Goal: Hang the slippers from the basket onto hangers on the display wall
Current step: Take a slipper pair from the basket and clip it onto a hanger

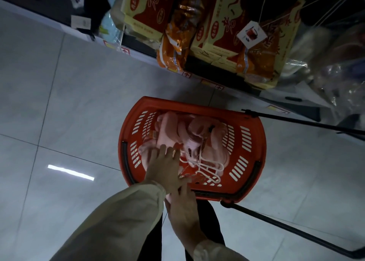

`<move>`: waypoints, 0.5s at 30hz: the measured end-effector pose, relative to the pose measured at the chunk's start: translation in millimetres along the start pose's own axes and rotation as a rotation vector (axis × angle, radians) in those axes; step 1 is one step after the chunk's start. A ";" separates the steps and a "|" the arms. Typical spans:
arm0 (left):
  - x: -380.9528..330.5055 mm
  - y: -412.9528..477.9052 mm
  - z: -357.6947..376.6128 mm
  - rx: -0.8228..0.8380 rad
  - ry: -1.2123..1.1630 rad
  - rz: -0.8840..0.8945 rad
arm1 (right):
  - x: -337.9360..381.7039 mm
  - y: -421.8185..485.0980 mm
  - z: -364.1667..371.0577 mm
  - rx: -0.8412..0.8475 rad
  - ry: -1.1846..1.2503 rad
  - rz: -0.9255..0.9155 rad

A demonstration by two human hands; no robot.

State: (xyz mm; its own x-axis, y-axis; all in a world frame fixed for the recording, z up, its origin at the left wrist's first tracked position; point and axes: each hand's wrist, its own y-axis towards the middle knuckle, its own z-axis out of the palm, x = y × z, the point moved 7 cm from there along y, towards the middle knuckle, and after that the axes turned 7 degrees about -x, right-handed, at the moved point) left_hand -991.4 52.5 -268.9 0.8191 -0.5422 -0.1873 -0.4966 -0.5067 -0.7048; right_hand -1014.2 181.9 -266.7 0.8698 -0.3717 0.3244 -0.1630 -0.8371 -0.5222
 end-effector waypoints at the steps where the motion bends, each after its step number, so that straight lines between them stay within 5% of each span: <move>1: -1.7 0.7 5.4 0.056 -0.023 -0.039 | 0.7 -2.2 -2.5 0.017 0.027 -0.012; 5: 3.9 -0.3 16.3 0.214 -0.195 -0.280 | -1.4 -7.8 -20.7 0.007 0.137 -0.193; 7: 6.2 -1.5 21.9 0.275 -0.260 -0.323 | -10.4 -1.8 -30.6 0.000 0.375 -0.213; 10: 11.1 -1.6 24.0 0.191 -0.209 -0.304 | -54.5 30.6 -44.3 -0.070 0.546 0.099; 15: 7.3 -5.3 29.5 0.077 -0.259 -0.178 | -84.3 93.8 -47.5 0.010 0.349 0.215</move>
State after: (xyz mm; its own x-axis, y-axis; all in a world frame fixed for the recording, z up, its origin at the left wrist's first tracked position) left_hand -974.3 71.0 -286.7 0.9419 -0.2558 -0.2178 -0.3241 -0.5208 -0.7897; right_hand -1124.9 115.7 -305.6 0.6060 -0.6533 0.4539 -0.3181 -0.7220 -0.6145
